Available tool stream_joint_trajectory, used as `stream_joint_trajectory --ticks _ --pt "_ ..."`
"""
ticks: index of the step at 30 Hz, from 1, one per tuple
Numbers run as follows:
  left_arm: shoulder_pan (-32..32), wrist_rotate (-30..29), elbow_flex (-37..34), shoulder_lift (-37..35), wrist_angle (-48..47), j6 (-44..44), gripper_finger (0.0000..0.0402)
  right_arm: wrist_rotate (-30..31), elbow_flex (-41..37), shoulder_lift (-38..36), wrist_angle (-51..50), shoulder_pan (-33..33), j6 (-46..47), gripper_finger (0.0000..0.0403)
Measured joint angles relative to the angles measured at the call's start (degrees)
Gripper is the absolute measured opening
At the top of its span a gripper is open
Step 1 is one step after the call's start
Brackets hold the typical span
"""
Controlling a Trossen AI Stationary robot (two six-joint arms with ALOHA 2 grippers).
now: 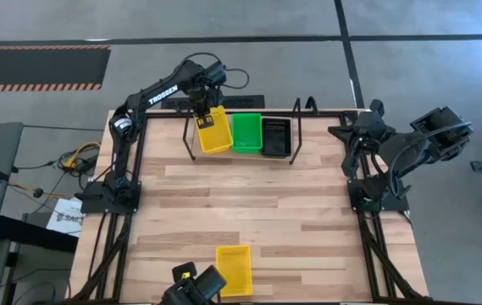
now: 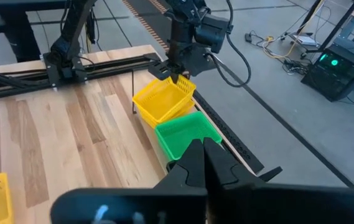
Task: Stack baskets on shelf by color
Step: Stack the left yellow basket on top of the other yellow basket on the shelf
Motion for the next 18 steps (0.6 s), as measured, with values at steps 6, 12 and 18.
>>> stream_joint_trajectory --ticks 6,12,18 --pt "0.0 -0.9 0.0 0.0 0.7 -0.9 0.0 0.0 0.0 0.0 0.0 0.0 -1.2 0.0001" --pt "0.0 -1.6 0.0 0.0 -0.4 -3.1 0.0 -0.1 0.0 0.0 0.0 0.0 -1.6 0.0001" --pt "-0.3 -1.7 0.0 0.0 -0.9 -6.0 0.0 -0.2 0.0 0.0 0.0 0.0 -2.3 0.0001"
